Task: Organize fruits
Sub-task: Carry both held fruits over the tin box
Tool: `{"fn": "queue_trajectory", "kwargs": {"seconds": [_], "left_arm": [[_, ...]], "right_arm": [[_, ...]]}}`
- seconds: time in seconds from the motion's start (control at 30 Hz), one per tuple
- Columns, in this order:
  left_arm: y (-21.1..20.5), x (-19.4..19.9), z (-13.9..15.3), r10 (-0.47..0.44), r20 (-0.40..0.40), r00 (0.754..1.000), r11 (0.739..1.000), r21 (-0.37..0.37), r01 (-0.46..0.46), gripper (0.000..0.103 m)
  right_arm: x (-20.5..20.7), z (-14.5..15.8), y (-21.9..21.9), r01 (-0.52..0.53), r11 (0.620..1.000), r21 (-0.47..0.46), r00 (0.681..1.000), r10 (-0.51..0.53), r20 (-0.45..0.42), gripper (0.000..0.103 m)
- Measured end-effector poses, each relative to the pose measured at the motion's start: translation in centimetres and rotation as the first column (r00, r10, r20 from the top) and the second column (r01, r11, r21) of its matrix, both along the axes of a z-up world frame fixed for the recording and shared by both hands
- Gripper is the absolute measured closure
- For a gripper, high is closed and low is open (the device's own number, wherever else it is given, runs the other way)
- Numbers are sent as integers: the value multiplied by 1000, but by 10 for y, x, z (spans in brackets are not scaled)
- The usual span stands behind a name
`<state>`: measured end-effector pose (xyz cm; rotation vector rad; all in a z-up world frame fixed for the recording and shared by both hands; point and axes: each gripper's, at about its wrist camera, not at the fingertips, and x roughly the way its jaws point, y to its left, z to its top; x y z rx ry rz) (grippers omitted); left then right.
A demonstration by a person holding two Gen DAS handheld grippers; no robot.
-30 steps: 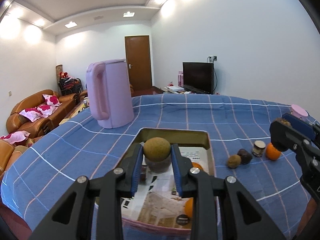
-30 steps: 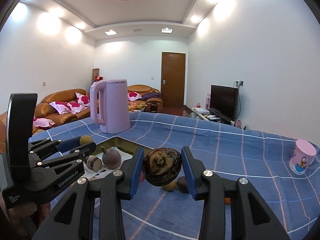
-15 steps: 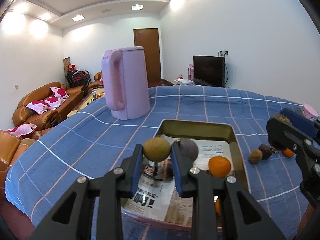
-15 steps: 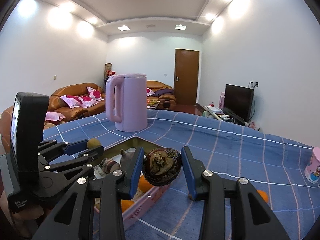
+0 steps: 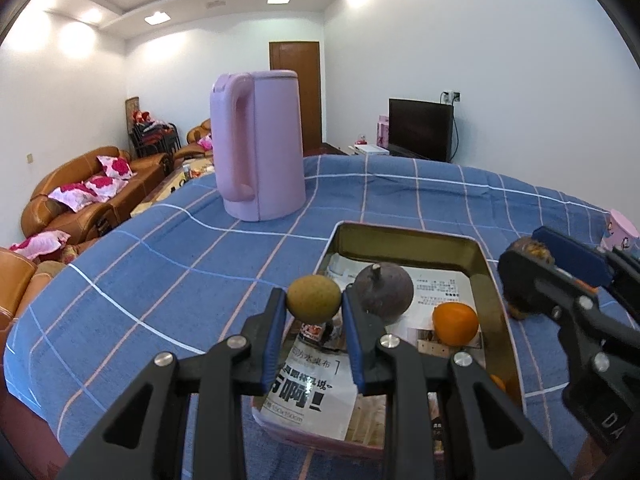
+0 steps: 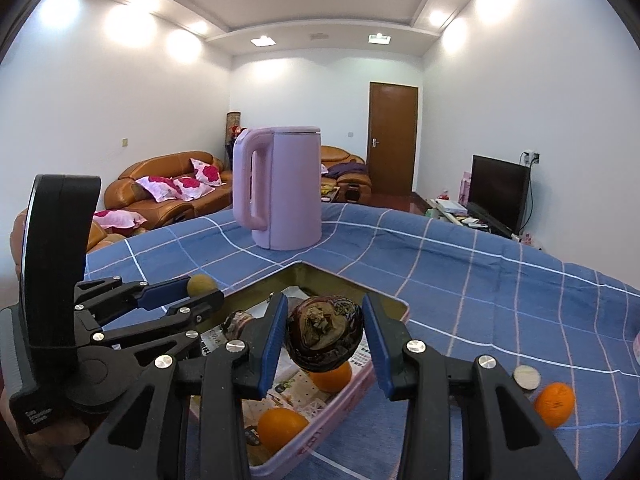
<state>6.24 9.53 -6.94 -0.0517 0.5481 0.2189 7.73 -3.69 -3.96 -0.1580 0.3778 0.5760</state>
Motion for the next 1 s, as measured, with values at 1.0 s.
{"fn": "queue_trajectory", "kwargs": {"seconds": [1.0], "left_arm": [[0, 7, -9, -20, -84, 996, 999, 25, 23, 71]], "right_arm": [[17, -22, 23, -74, 994, -82, 989, 63, -132, 62]]}}
